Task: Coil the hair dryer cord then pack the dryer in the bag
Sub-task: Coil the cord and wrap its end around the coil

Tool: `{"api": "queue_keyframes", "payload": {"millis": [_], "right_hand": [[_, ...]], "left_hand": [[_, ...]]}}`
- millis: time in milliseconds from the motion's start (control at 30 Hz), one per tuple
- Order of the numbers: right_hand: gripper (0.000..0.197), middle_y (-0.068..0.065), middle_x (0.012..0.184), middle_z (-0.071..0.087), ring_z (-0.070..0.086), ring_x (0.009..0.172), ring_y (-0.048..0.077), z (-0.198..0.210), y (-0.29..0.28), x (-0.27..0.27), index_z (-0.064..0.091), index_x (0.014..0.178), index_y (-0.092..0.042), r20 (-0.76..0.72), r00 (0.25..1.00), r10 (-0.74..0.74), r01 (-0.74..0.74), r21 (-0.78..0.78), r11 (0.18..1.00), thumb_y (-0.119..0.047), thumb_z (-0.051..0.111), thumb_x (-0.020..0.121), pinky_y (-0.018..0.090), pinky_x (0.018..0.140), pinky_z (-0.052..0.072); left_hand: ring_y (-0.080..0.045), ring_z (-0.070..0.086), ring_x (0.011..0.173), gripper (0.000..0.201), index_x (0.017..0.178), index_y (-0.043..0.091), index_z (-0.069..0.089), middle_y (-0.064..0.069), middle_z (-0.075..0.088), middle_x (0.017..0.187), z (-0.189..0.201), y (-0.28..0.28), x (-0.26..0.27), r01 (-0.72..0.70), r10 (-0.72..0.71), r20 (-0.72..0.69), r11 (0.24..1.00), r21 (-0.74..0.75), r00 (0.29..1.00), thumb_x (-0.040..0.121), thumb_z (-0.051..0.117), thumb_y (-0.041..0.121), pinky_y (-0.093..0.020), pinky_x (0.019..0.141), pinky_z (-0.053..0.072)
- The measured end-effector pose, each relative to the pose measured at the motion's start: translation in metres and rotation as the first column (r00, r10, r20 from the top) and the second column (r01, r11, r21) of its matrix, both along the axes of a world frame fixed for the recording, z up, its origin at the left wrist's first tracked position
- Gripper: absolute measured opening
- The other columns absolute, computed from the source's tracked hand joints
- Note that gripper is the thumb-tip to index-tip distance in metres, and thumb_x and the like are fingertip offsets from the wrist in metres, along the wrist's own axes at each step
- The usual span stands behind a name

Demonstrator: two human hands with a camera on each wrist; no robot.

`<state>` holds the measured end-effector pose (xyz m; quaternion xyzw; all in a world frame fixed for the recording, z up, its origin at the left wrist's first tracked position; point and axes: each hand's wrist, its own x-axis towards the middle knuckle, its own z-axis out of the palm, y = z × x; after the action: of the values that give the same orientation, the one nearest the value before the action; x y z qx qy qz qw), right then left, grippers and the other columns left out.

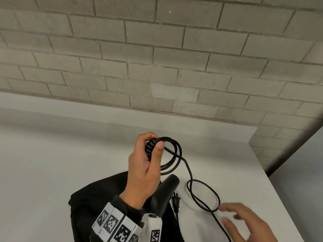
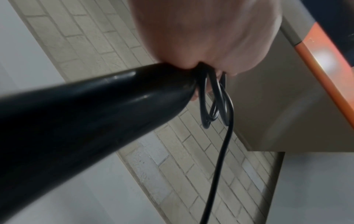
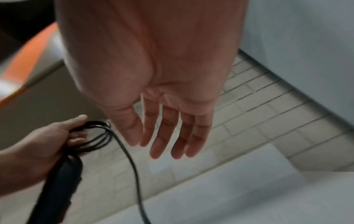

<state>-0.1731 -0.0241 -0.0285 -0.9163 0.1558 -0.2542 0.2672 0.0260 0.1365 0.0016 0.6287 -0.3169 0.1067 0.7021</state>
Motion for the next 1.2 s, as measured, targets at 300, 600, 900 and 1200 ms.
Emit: {"api": "queue_keyframes", "payload": {"millis": [300,600,900,1200], "right_hand": [[0.023,-0.022,0.106,0.061,0.058,0.109,0.001,0.04,0.03,0.074,0.051,0.112,-0.041,0.11,0.968,0.225,-0.244,0.219,0.945,-0.039,0.057,0.09,0.024,0.086,0.05],[0.013,-0.007,0.085,0.06,0.051,0.076,-0.004,0.09,0.017,0.074,0.071,0.096,-0.007,0.368,0.851,0.375,-0.328,-0.187,0.926,-0.014,0.062,0.089,0.006,0.071,0.037],[0.007,-0.008,0.075,0.062,0.05,0.059,0.014,0.121,0.017,0.096,0.072,0.093,-0.016,0.332,0.831,0.447,-0.413,-0.17,0.894,-0.016,0.068,0.088,0.025,0.054,0.043],[0.004,-0.01,0.079,0.071,0.066,0.074,0.012,0.108,0.02,0.11,0.073,0.085,-0.022,0.306,0.883,0.357,-0.426,0.199,0.883,-0.02,0.07,0.086,0.02,0.066,0.051]], "left_hand": [[-0.007,0.05,0.058,0.025,0.104,0.034,0.05,0.012,0.055,0.071,0.002,0.0,-0.011,0.007,-0.009,0.051,0.999,0.035,0.999,0.092,0.047,0.057,-0.019,0.054,0.041],[-0.004,0.049,0.053,0.032,0.11,0.031,0.05,0.016,0.056,0.067,0.005,-0.003,-0.016,0.029,-0.036,0.081,0.996,0.084,0.996,0.093,0.043,0.057,-0.014,0.052,0.038],[-0.007,0.037,0.044,0.032,0.1,0.015,0.054,0.014,0.044,0.058,0.012,-0.002,-0.024,0.085,-0.112,0.225,0.988,0.126,0.968,0.089,0.06,0.044,-0.019,0.045,0.033],[0.004,0.041,0.045,0.017,0.088,0.023,0.056,0.029,0.045,0.058,0.012,-0.006,-0.027,0.036,-0.069,0.275,0.992,0.122,0.959,0.089,0.063,0.039,-0.006,0.052,0.031]]}}
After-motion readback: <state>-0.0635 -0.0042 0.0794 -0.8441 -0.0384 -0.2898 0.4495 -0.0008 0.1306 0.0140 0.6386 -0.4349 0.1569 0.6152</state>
